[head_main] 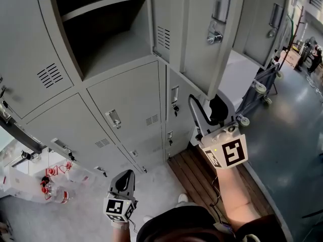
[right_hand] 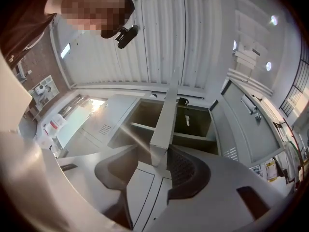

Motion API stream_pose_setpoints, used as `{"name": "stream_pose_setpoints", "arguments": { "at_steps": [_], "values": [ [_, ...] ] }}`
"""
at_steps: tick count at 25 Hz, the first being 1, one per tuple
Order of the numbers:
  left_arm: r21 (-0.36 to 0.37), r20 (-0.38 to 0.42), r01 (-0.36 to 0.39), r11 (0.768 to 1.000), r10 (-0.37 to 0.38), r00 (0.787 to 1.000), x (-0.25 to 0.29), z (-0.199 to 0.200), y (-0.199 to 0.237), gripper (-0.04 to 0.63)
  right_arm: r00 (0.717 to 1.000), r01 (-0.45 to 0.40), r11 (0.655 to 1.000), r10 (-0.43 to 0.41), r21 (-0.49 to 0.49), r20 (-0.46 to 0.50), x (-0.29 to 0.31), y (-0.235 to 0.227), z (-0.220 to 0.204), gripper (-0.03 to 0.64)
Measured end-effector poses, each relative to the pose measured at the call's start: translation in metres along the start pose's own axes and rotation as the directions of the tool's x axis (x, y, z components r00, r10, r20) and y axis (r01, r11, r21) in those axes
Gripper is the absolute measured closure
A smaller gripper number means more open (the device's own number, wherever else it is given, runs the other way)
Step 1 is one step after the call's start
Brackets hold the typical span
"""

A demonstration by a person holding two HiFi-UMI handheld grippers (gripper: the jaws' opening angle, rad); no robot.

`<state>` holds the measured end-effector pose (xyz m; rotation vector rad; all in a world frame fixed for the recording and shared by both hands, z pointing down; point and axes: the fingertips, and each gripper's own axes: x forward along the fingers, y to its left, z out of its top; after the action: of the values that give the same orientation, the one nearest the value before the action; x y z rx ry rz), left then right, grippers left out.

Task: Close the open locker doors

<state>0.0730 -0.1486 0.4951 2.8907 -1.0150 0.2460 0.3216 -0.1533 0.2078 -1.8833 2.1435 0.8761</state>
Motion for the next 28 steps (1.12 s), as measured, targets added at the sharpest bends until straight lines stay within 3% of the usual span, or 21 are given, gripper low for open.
{"name": "stream_pose_setpoints", "arguments": {
  "at_steps": [21, 28],
  "values": [
    [-0.058, -0.009, -0.136, 0.989, 0.136, 0.991, -0.144, -0.036, 0.114, 0.568, 0.991, -0.133, 0.991, 0.133, -0.016, 0.001, 0.082, 0.172, 0.034, 0.407],
    [-0.067, -0.024, -0.193, 0.979, 0.192, 0.981, -0.175, -0.047, 0.143, 0.569, 0.984, -0.18, 0.983, 0.18, 0.045, 0.01, 0.122, 0.207, 0.026, 0.403]
  ]
}}
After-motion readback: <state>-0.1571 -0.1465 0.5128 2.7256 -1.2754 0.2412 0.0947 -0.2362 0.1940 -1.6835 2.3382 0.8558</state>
